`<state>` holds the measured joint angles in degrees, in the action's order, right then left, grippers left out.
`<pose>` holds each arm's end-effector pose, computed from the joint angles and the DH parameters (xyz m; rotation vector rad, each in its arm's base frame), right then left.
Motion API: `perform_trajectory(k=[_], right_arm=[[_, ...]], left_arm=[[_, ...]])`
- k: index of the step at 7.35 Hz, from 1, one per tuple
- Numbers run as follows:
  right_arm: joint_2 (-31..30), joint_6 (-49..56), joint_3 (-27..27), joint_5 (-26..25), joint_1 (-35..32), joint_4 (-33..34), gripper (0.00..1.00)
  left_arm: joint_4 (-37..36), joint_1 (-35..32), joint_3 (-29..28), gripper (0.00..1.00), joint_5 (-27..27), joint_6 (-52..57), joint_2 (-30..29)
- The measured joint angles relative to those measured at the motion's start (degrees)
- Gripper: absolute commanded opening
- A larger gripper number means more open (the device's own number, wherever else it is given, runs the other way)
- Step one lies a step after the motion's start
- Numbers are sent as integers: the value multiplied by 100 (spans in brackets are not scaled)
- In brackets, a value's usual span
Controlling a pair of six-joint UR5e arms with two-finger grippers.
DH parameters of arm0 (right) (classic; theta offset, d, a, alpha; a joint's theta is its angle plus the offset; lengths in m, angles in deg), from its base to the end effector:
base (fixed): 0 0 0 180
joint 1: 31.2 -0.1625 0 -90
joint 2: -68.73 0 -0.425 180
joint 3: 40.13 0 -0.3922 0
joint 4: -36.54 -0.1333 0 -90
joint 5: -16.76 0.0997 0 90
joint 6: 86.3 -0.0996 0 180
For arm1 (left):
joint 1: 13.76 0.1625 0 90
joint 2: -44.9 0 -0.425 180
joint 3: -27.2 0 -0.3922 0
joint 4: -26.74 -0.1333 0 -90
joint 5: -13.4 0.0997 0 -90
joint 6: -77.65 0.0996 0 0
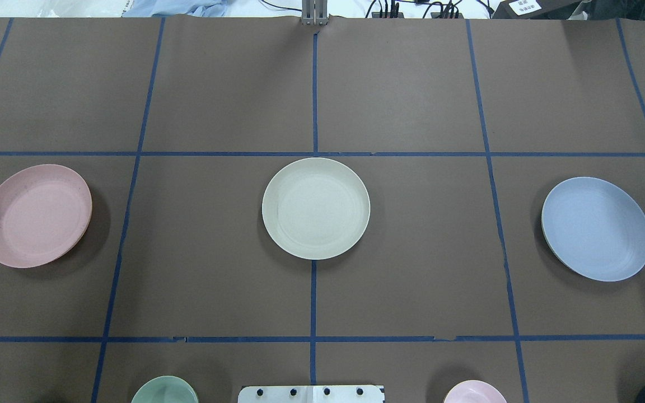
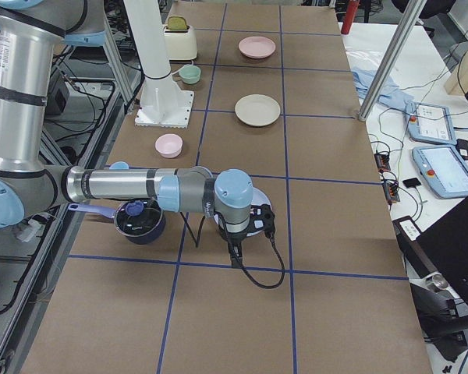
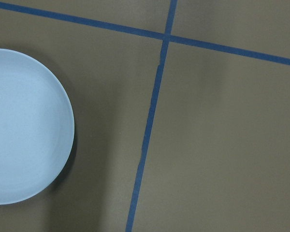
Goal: Stack three plates with pink and blue
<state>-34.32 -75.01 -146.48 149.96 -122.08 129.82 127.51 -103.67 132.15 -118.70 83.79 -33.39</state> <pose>0.0712 -0.3943 0.6265 0.0804 -0.7507 -0.1731 -0.0659 -0.4200 0.6041 0.2720 0.7186 0.1932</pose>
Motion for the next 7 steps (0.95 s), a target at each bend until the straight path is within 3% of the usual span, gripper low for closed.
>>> perform_trajectory(k=[4, 7], right_arm=[[11, 1, 12, -7, -4, -330, 100], [177, -471, 72, -45, 17, -1774, 100]], left_arm=[[527, 2, 36, 100, 37, 30, 10], [1703, 1, 16, 100, 55, -84, -78]])
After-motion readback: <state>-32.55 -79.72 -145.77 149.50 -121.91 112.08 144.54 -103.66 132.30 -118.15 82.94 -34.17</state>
